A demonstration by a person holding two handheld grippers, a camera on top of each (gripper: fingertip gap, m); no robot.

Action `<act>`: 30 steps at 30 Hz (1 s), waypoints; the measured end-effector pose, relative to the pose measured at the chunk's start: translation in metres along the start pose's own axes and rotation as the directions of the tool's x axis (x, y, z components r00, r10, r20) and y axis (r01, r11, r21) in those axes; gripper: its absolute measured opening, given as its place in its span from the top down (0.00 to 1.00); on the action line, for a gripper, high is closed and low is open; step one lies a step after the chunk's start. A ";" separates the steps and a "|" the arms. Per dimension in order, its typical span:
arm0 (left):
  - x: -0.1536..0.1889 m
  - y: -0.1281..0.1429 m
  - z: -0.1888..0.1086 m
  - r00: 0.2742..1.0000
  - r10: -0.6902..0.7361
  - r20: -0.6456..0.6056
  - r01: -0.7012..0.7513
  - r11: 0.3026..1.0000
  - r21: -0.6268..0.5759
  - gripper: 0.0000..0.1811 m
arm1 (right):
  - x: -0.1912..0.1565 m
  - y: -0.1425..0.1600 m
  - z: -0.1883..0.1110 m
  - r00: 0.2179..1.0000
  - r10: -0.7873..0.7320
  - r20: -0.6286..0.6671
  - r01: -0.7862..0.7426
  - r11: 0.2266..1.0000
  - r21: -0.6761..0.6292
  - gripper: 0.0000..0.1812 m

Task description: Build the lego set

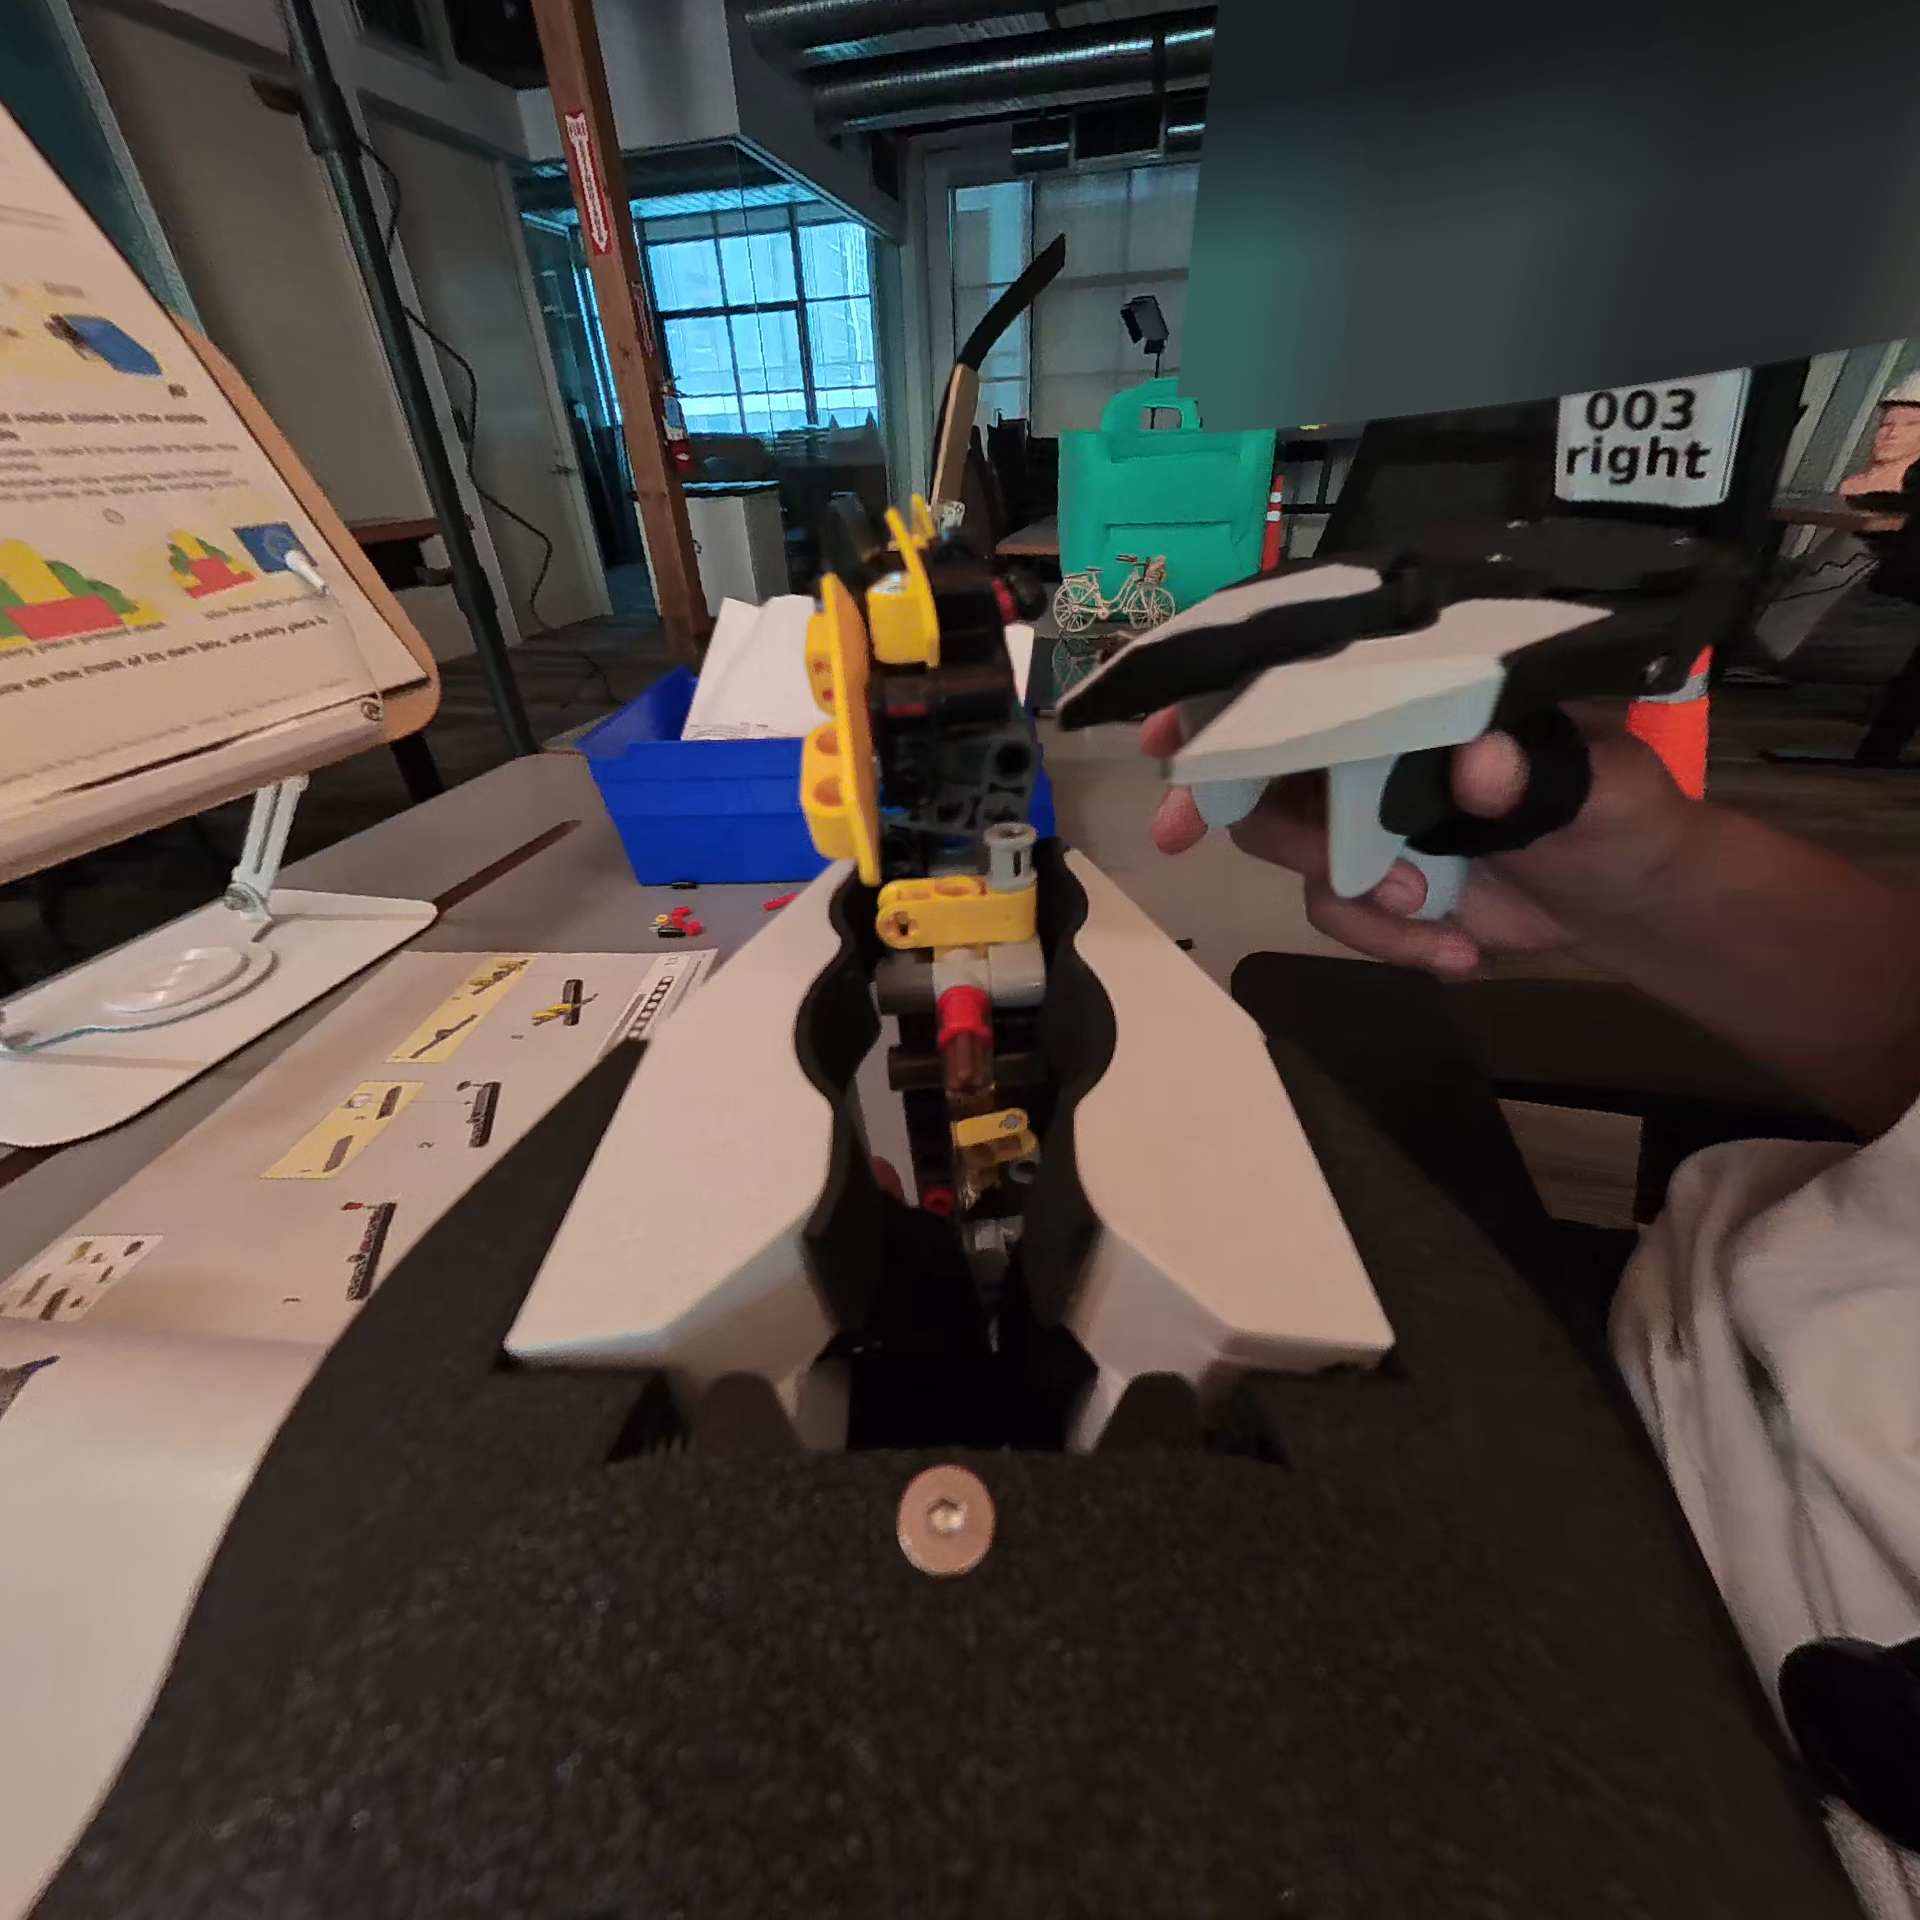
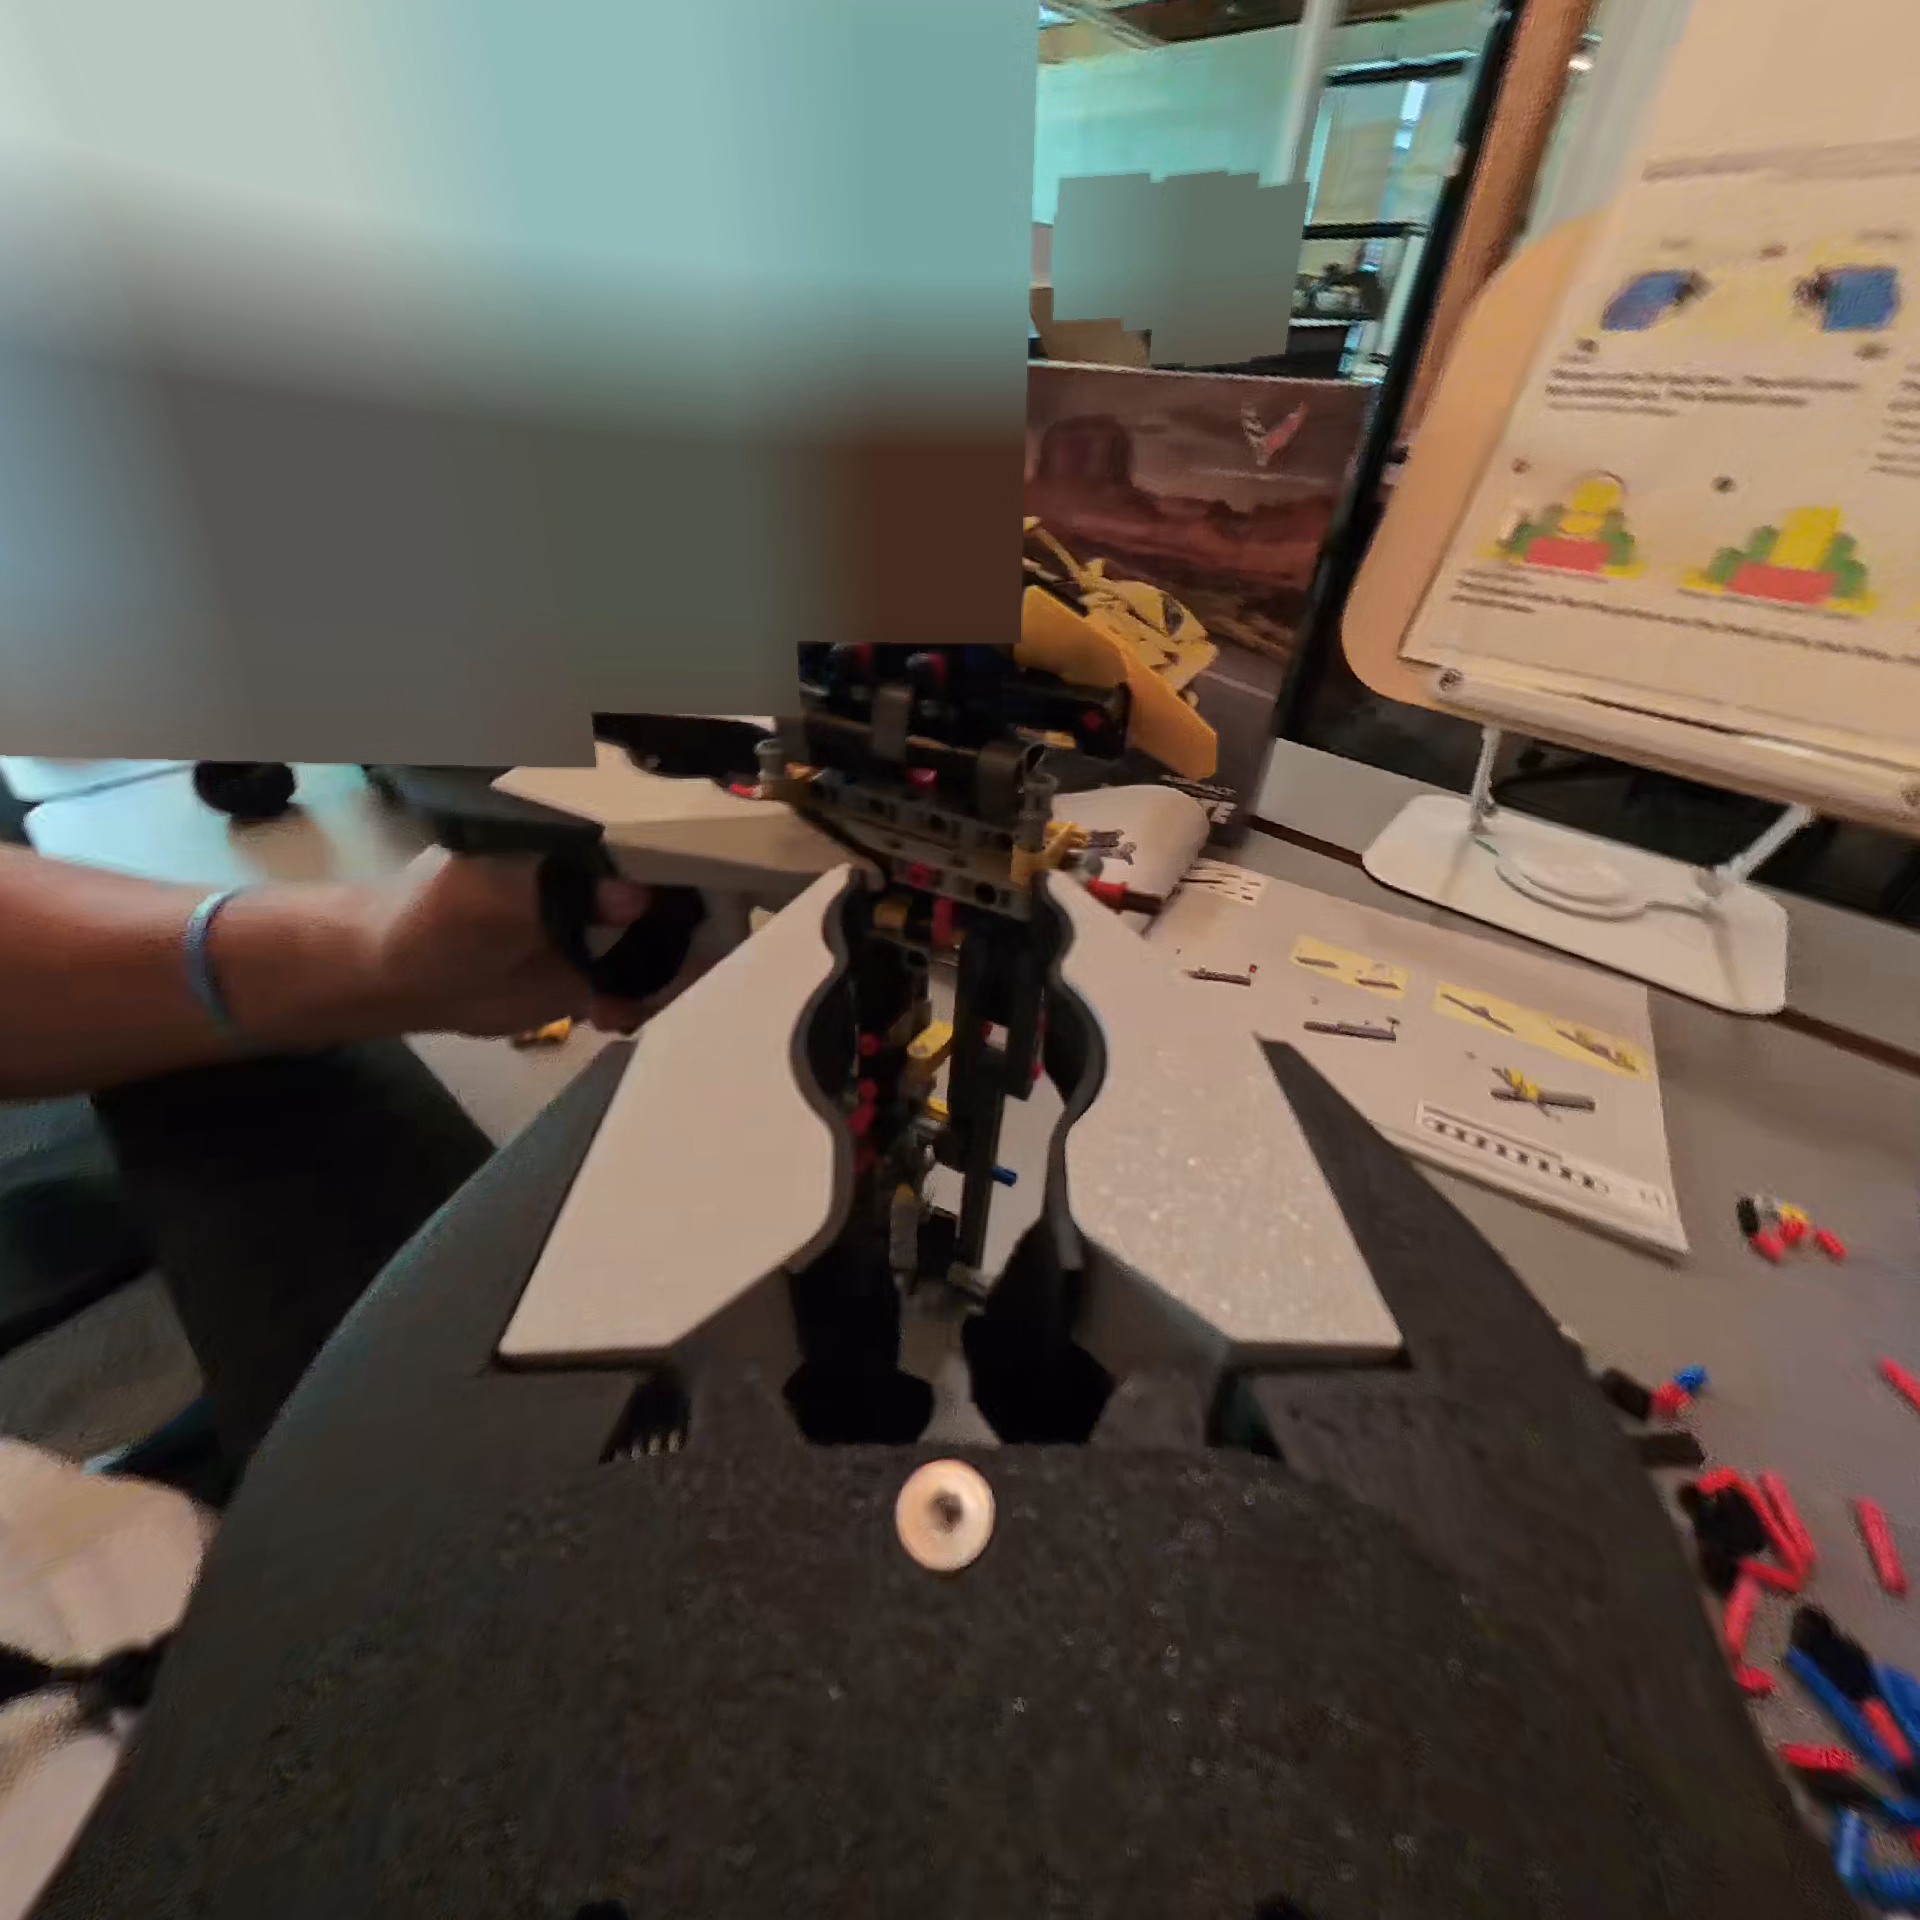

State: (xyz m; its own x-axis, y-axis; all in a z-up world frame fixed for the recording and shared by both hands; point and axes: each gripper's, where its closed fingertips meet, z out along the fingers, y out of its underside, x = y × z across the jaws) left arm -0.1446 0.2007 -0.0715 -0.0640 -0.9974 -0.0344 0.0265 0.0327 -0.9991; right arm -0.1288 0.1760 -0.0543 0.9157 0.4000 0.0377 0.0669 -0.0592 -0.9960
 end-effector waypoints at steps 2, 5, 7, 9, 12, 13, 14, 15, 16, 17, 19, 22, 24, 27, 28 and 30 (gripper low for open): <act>-0.004 0.000 0.000 0.999 -0.041 -0.030 0.041 0.999 -0.013 0.85 | 0.004 -0.001 -0.006 0.992 -0.110 0.064 0.111 0.994 -0.008 0.77; -0.006 0.001 0.002 0.985 -0.136 -0.101 0.131 0.990 -0.056 0.85 | 0.018 -0.002 0.001 0.916 -0.392 0.081 0.398 0.914 -0.081 0.76; -0.008 0.004 0.003 0.967 -0.219 -0.127 0.209 0.974 -0.087 0.86 | 0.026 -0.005 0.011 0.794 -0.605 0.065 0.608 0.786 -0.114 0.78; -0.013 0.007 0.003 0.958 -0.261 -0.120 0.252 0.964 -0.089 0.86 | 0.028 0.005 0.020 0.663 -0.742 0.102 0.746 0.643 -0.173 0.78; -0.018 0.009 0.002 0.951 -0.288 -0.114 0.277 0.955 -0.104 0.86 | 0.029 0.018 0.029 0.574 -0.802 0.165 0.815 0.539 -0.213 0.78; -0.018 0.009 0.001 0.948 -0.295 -0.118 0.283 0.953 -0.109 0.86 | 0.029 0.020 0.032 0.566 -0.804 0.183 0.821 0.528 -0.216 0.77; -0.018 0.009 0.001 0.946 -0.300 -0.122 0.287 0.951 -0.114 0.86 | 0.027 0.019 0.034 0.560 -0.807 0.189 0.826 0.523 -0.212 0.77; -0.018 0.009 0.001 0.946 -0.303 -0.117 0.290 0.950 -0.116 0.86 | 0.026 0.018 0.036 0.552 -0.812 0.189 0.831 0.515 -0.213 0.78; -0.020 0.010 0.001 0.947 -0.303 -0.110 0.290 0.950 -0.117 0.86 | 0.028 0.018 0.038 0.540 -0.820 0.191 0.837 0.499 -0.225 0.78; -0.020 0.010 0.000 0.946 -0.307 -0.108 0.294 0.949 -0.117 0.86 | 0.029 0.017 0.039 0.528 -0.828 0.190 0.844 0.486 -0.228 0.79; -0.021 0.010 0.000 0.941 -0.320 -0.108 0.308 0.944 -0.117 0.86 | 0.029 0.017 0.040 0.515 -0.835 0.196 0.851 0.470 -0.234 0.79; -0.022 0.011 0.000 0.939 -0.329 -0.101 0.316 0.941 -0.120 0.86 | 0.030 0.017 0.041 0.508 -0.842 0.183 0.852 0.459 -0.253 0.78; -0.024 0.013 0.001 0.925 -0.368 -0.098 0.356 0.926 -0.123 0.86 | 0.031 0.017 0.042 0.508 -0.844 0.173 0.850 0.457 -0.263 0.76; -0.026 0.020 0.003 0.896 -0.433 -0.102 0.418 0.898 -0.138 0.86 | 0.029 0.022 0.046 0.475 -0.863 0.173 0.867 0.426 -0.258 0.77; -0.026 0.021 0.003 0.884 -0.455 -0.108 0.440 0.887 -0.142 0.86 | 0.029 0.024 0.047 0.464 -0.868 0.177 0.873 0.413 -0.260 0.77; -0.027 0.025 0.004 0.871 -0.477 -0.114 0.460 0.875 -0.150 0.86 | 0.031 0.028 0.049 0.453 -0.870 0.195 0.879 0.399 -0.263 0.77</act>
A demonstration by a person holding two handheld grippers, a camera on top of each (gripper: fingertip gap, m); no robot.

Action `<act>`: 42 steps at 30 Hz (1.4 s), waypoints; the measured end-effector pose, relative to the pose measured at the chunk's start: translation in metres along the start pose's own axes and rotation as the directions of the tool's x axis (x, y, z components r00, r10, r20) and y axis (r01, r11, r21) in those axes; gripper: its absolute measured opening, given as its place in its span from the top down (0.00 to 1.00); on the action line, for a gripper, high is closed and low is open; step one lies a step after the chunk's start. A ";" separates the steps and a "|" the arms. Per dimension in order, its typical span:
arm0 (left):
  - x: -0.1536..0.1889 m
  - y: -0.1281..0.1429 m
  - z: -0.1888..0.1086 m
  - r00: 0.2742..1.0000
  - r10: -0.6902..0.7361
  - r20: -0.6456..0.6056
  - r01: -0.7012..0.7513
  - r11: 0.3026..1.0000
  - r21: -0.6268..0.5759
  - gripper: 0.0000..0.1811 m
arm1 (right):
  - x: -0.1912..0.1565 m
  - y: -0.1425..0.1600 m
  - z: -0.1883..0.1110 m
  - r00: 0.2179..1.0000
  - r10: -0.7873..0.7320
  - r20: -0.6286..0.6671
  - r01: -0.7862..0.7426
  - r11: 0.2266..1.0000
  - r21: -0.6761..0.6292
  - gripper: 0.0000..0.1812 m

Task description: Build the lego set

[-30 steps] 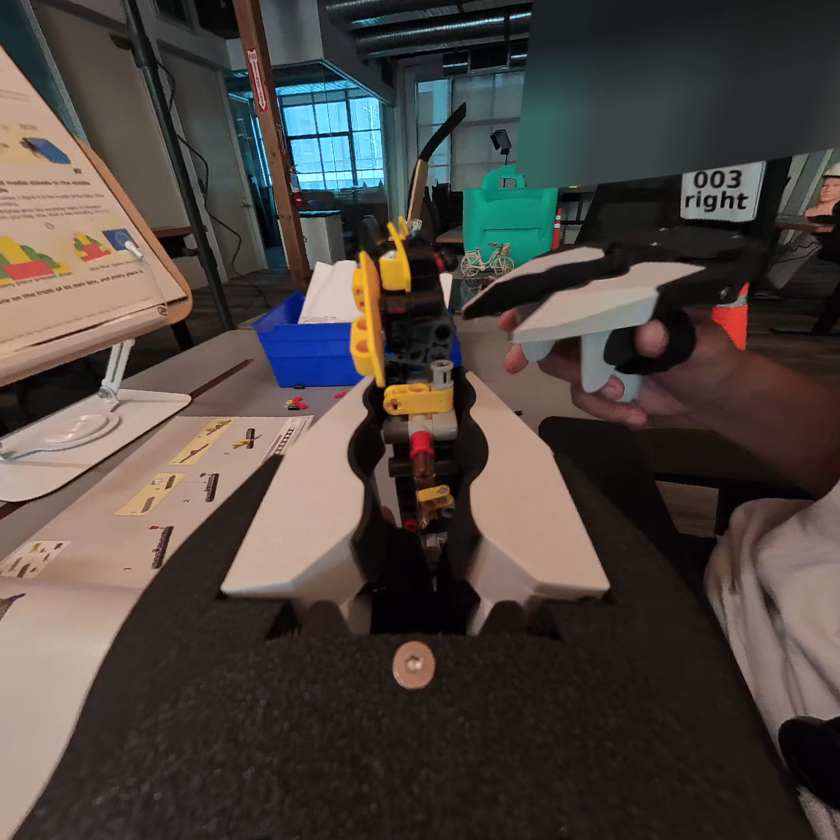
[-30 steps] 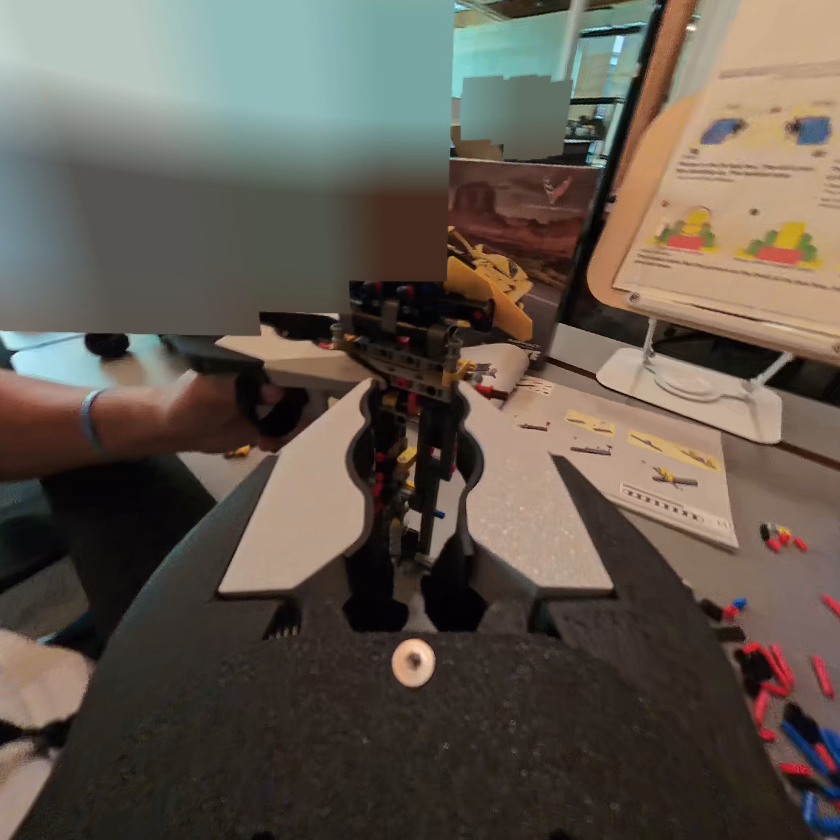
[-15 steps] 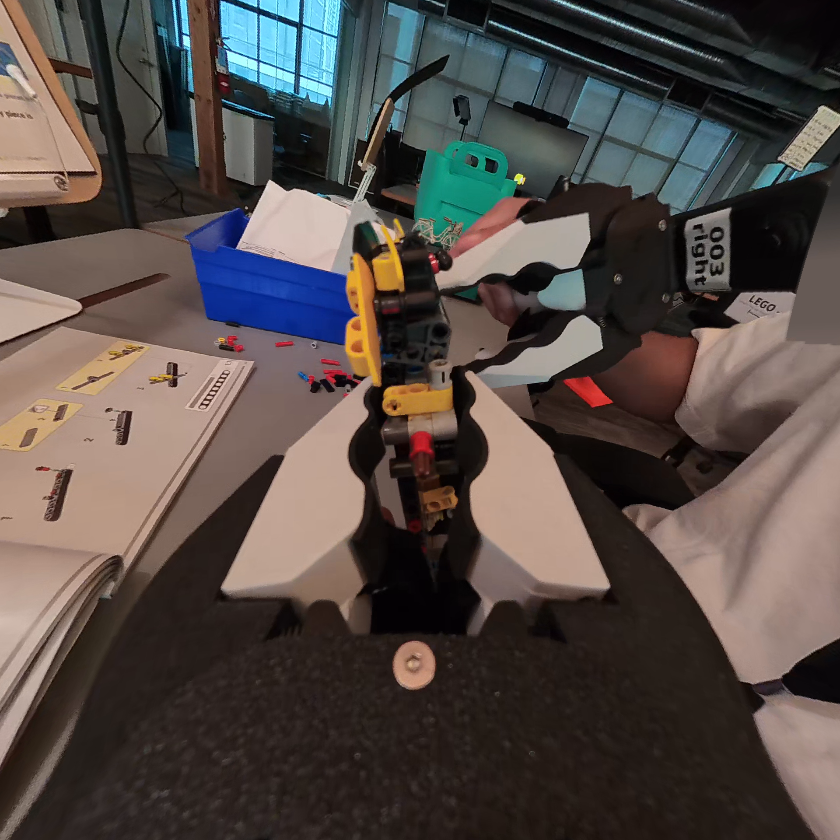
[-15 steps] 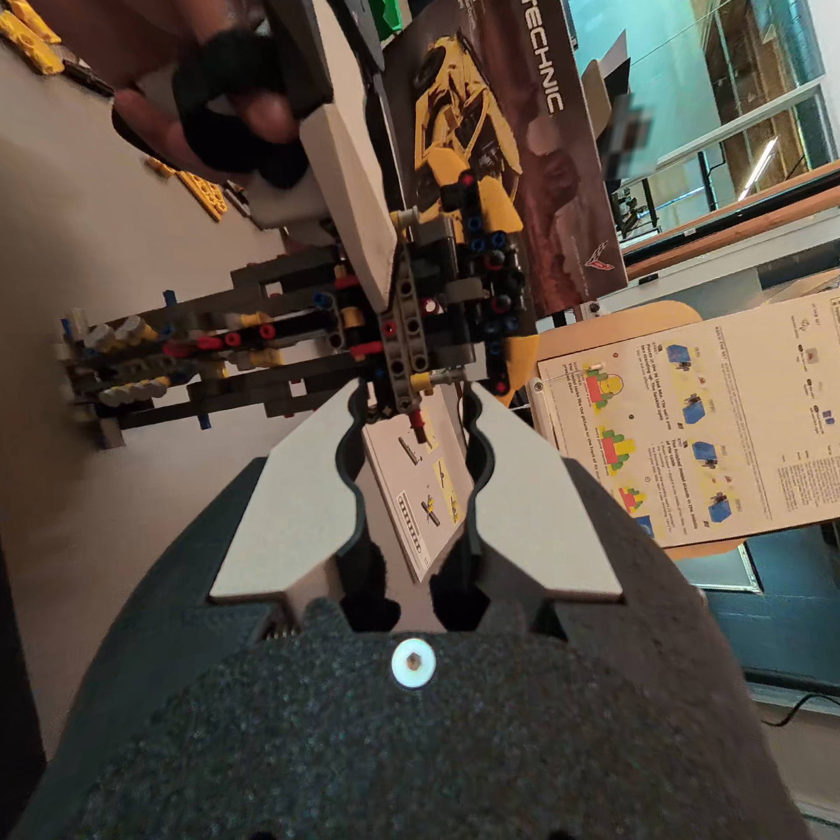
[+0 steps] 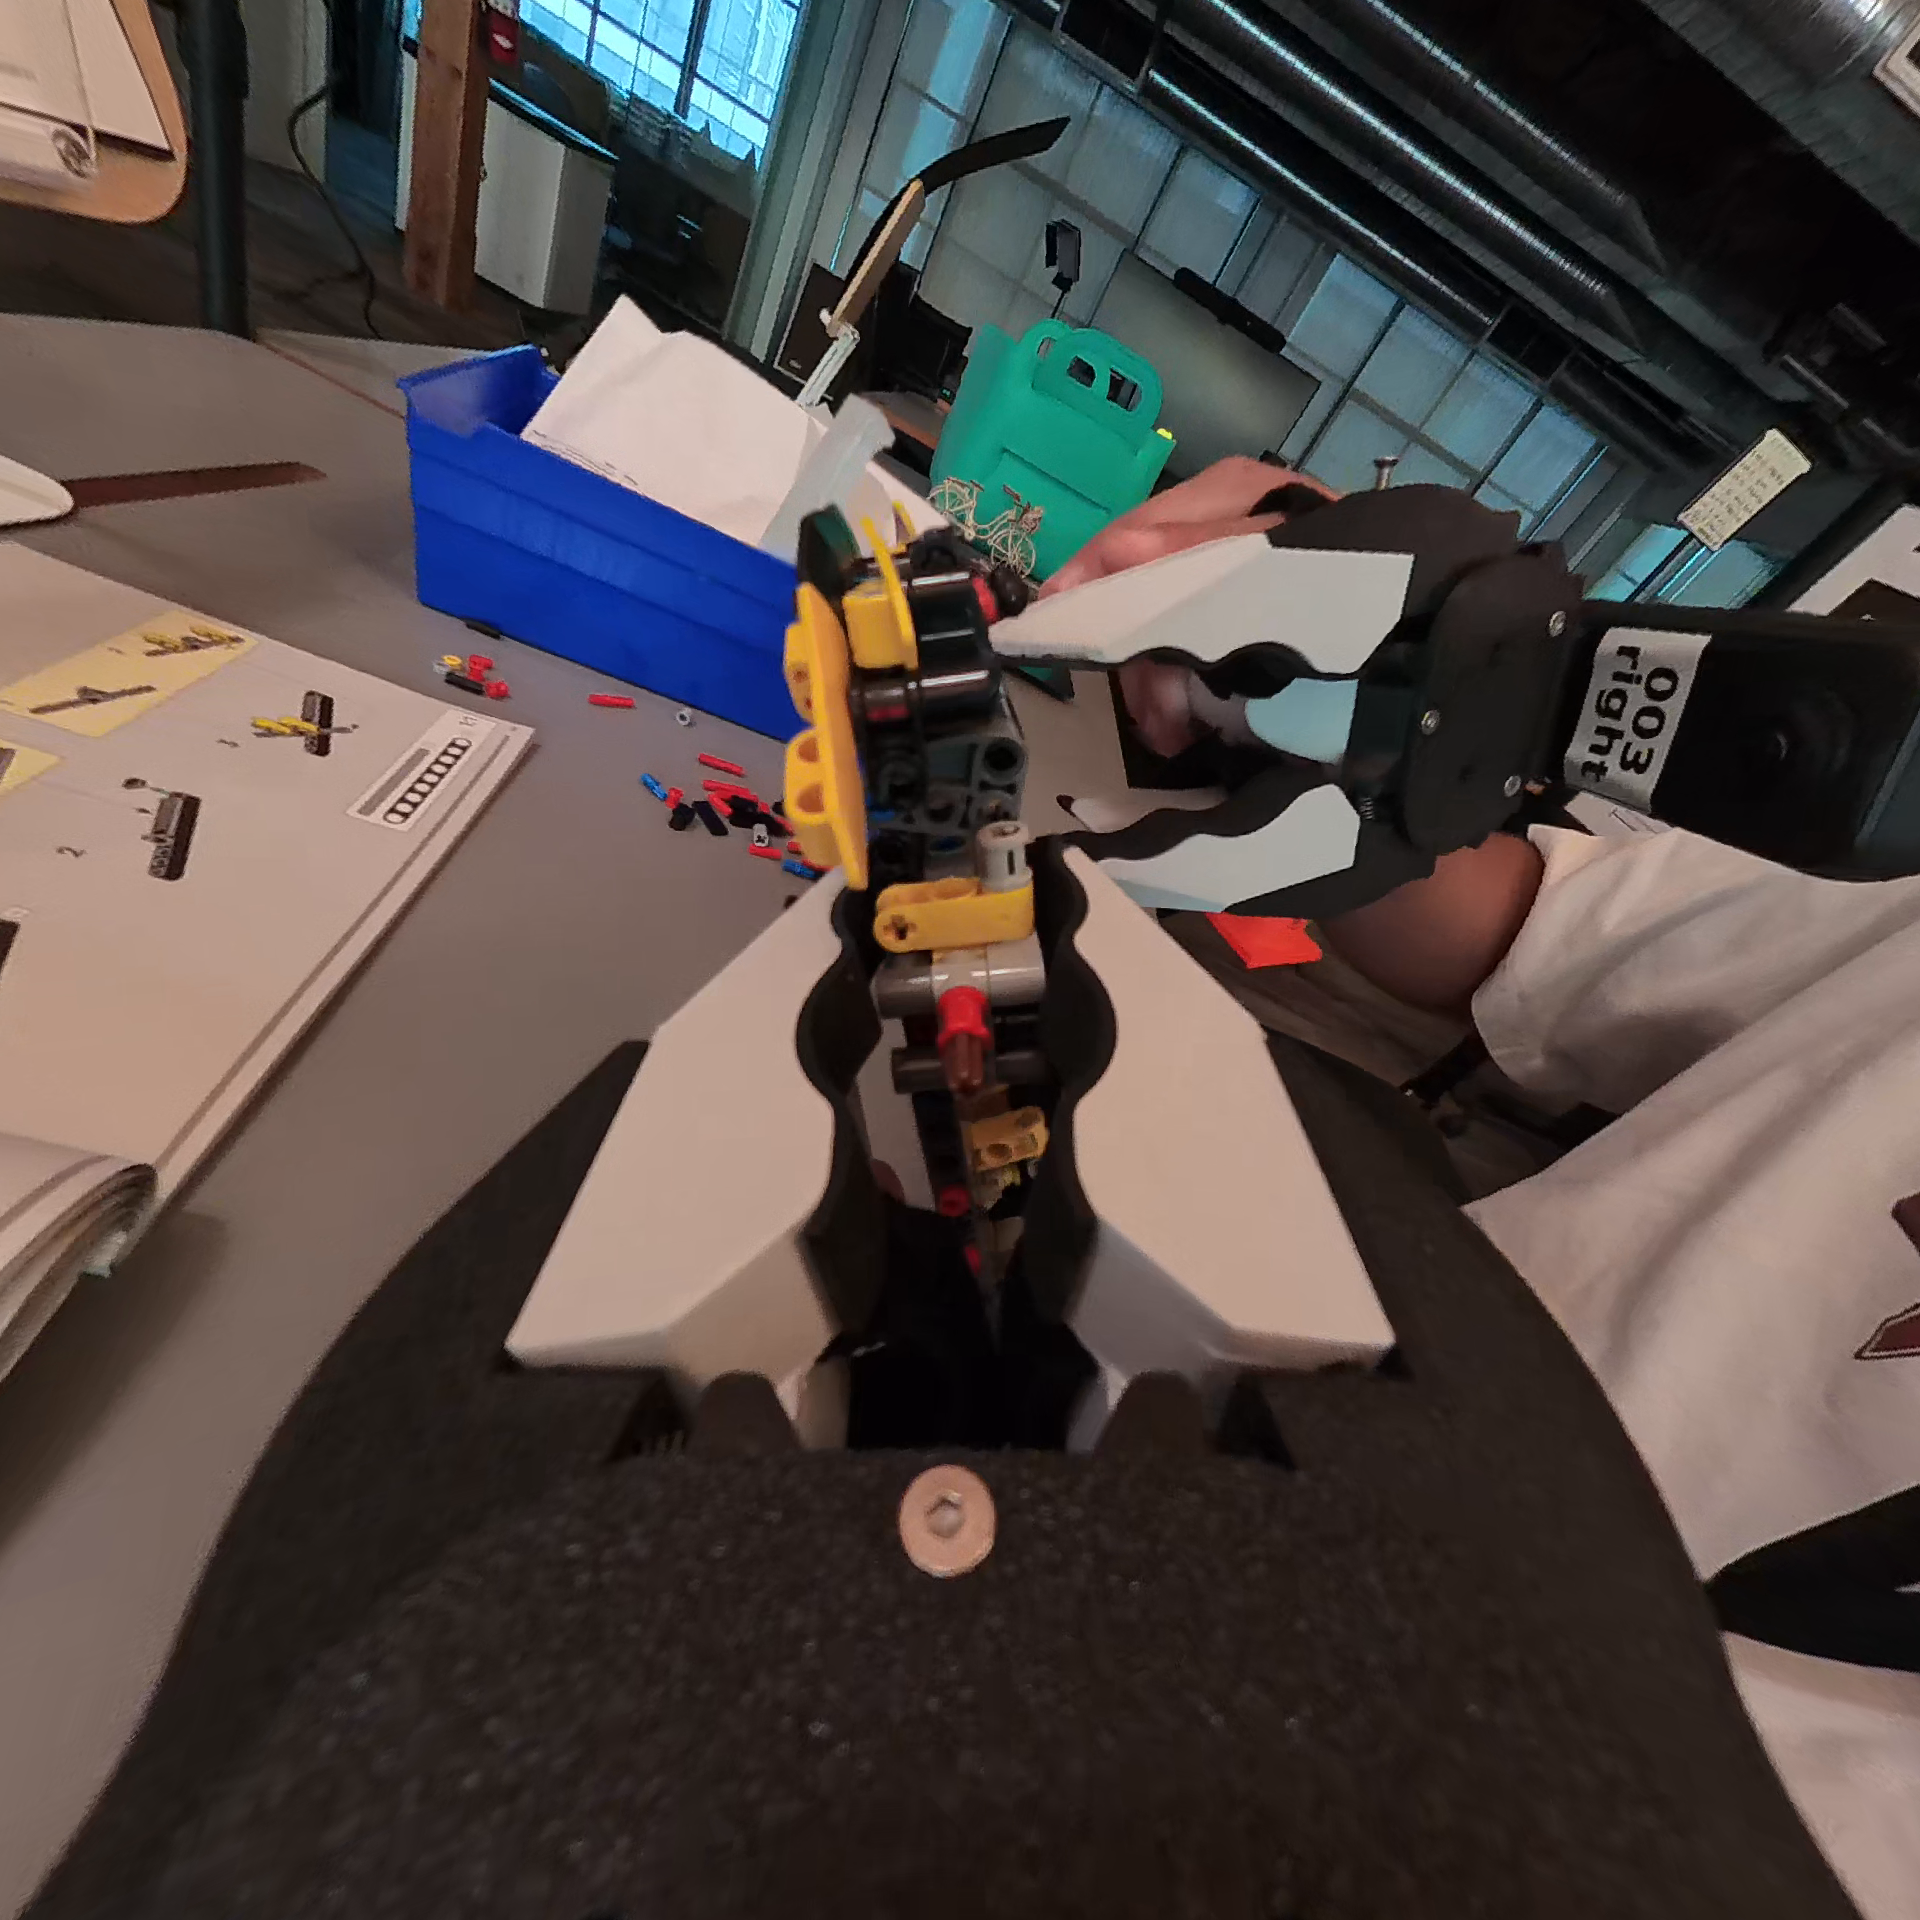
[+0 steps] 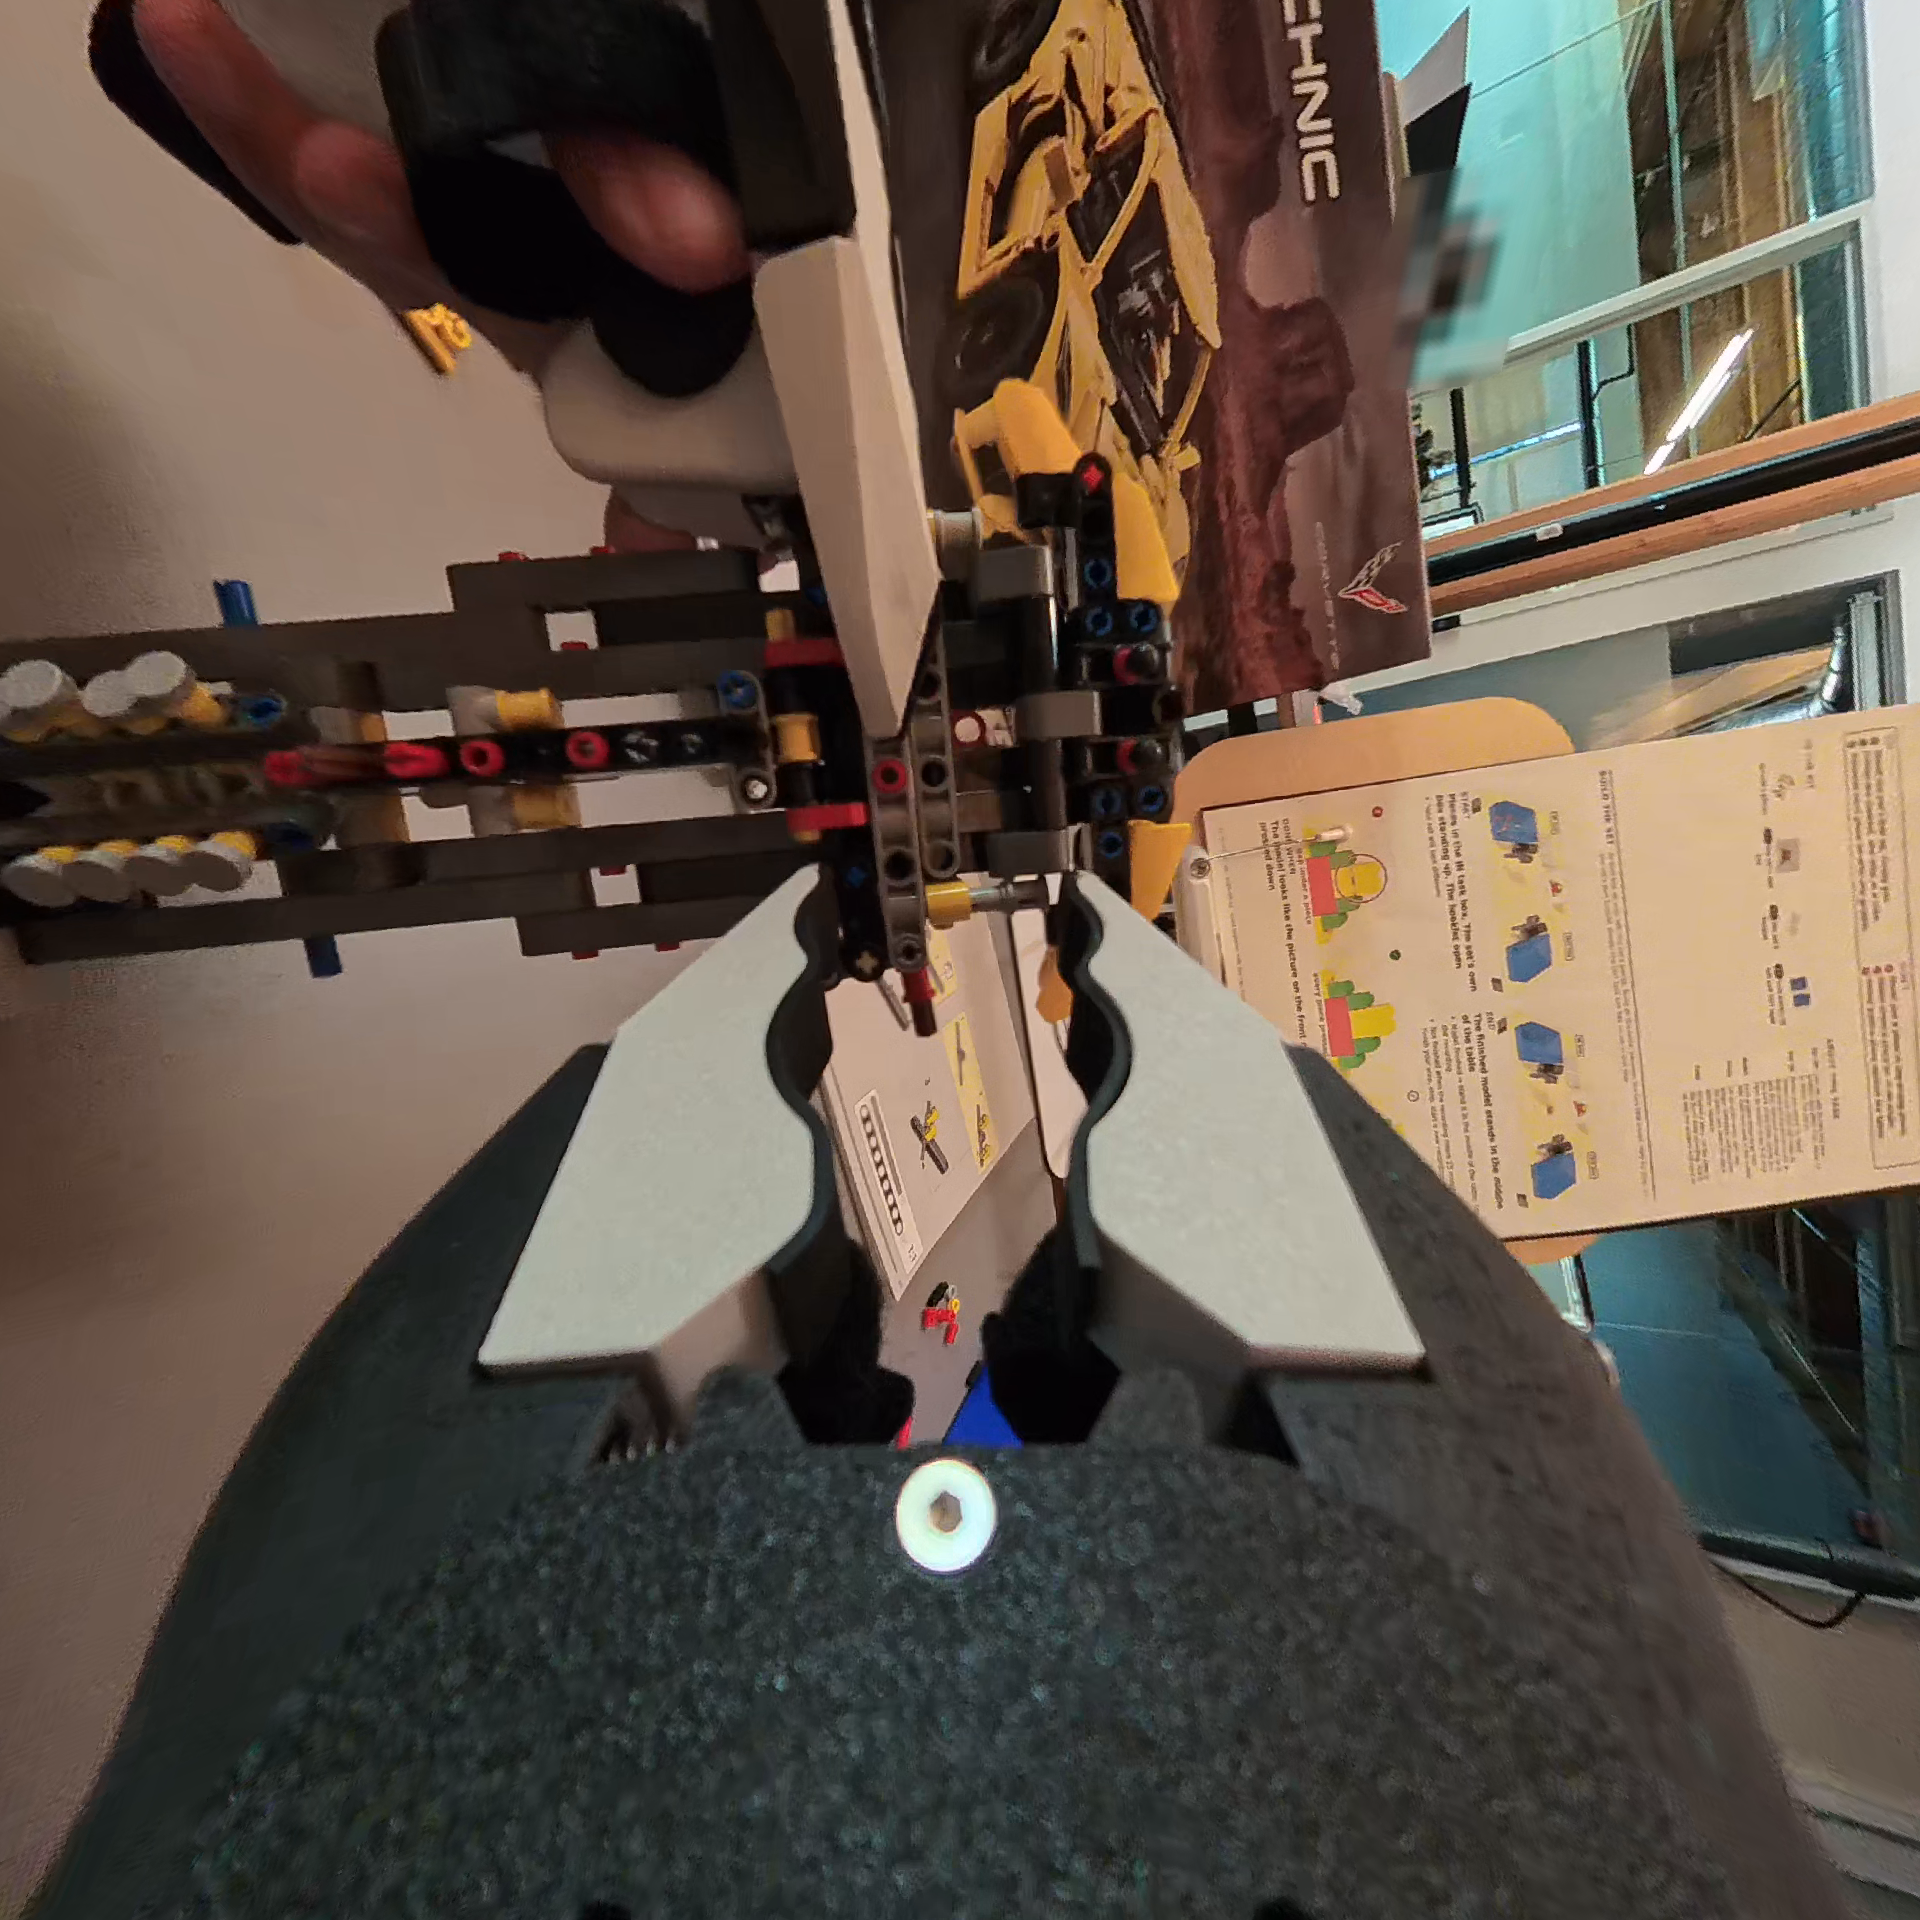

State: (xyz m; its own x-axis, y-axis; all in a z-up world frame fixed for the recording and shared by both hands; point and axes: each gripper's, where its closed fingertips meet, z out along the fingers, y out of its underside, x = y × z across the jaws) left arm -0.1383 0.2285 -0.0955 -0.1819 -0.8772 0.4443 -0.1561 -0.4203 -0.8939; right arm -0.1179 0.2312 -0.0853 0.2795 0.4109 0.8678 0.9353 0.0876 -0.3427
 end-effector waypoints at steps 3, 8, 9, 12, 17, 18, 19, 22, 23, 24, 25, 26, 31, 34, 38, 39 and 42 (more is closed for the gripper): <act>-0.002 0.002 0.000 1.000 0.003 -0.004 -0.003 1.000 -0.013 0.86 | -0.002 0.004 0.004 0.999 -0.036 0.037 0.036 0.999 -0.012 0.77; -0.002 0.001 -0.001 1.000 -0.001 -0.015 0.001 1.000 -0.011 0.86 | -0.001 0.006 0.007 0.990 -0.133 0.049 0.134 0.991 -0.018 0.78; -0.003 0.001 -0.001 1.000 0.006 -0.011 -0.006 1.000 -0.014 0.86 | -0.001 0.005 0.007 0.989 -0.135 0.053 0.136 0.991 -0.011 0.78; -0.004 0.001 -0.002 1.000 0.028 0.005 -0.028 0.999 -0.018 0.86 | -0.001 0.006 0.009 0.987 -0.151 0.050 0.153 0.988 -0.022 0.78; -0.006 0.003 -0.001 1.000 0.017 0.005 -0.017 1.000 -0.024 0.86 | -0.004 0.009 0.010 0.984 -0.162 0.073 0.166 0.985 -0.048 0.78; -0.006 0.004 -0.001 1.000 0.015 0.003 -0.015 1.000 -0.027 0.86 | -0.005 0.009 0.010 0.983 -0.165 0.083 0.169 0.985 -0.047 0.78; -0.006 0.004 -0.001 1.000 0.011 0.001 -0.011 1.000 -0.024 0.86 | -0.008 0.009 0.010 0.980 -0.167 0.107 0.173 0.984 -0.044 0.83; -0.007 0.004 -0.001 1.000 0.021 0.005 -0.021 0.999 -0.025 0.86 | -0.007 0.009 0.010 0.980 -0.180 0.087 0.183 0.982 -0.033 0.83; -0.007 0.004 -0.001 1.000 0.021 0.003 -0.021 0.999 -0.025 0.86 | -0.007 0.009 0.010 0.981 -0.169 0.092 0.172 0.985 -0.026 0.83; -0.006 0.004 -0.001 1.000 0.022 0.003 -0.022 0.999 -0.025 0.86 | -0.007 0.009 0.010 0.981 -0.170 0.095 0.173 0.985 -0.021 0.83; -0.007 0.003 -0.001 1.000 0.024 0.005 -0.023 0.999 -0.023 0.86 | -0.007 0.009 0.010 0.981 -0.170 0.090 0.172 0.985 -0.020 0.83; -0.007 0.004 -0.001 1.000 0.023 0.005 -0.023 0.999 -0.026 0.86 | -0.007 0.009 0.011 0.983 -0.154 0.100 0.157 0.987 -0.022 0.83; -0.009 0.004 -0.001 1.000 -0.003 -0.019 0.003 1.000 -0.018 0.86 | -0.008 0.009 0.013 0.991 -0.094 0.098 0.095 0.996 0.002 0.82; -0.010 0.006 -0.003 0.996 -0.029 -0.079 0.027 0.999 -0.017 0.86 | -0.010 0.006 0.011 0.994 -0.023 0.105 0.021 1.000 0.023 0.82; -0.017 0.007 -0.008 0.993 -0.060 -0.106 0.059 0.998 -0.009 0.86 | -0.004 0.000 0.000 0.958 0.240 0.155 -0.259 0.959 0.118 0.75; -0.020 0.007 -0.008 0.992 -0.070 -0.104 0.069 0.998 -0.008 0.86 | -0.001 -0.001 -0.003 0.927 0.332 0.176 -0.359 0.921 0.152 0.74; -0.019 0.007 -0.010 0.988 -0.080 -0.134 0.081 0.997 -0.004 0.86 | -0.001 -0.001 -0.005 0.739 0.596 0.315 -0.664 0.724 0.188 0.78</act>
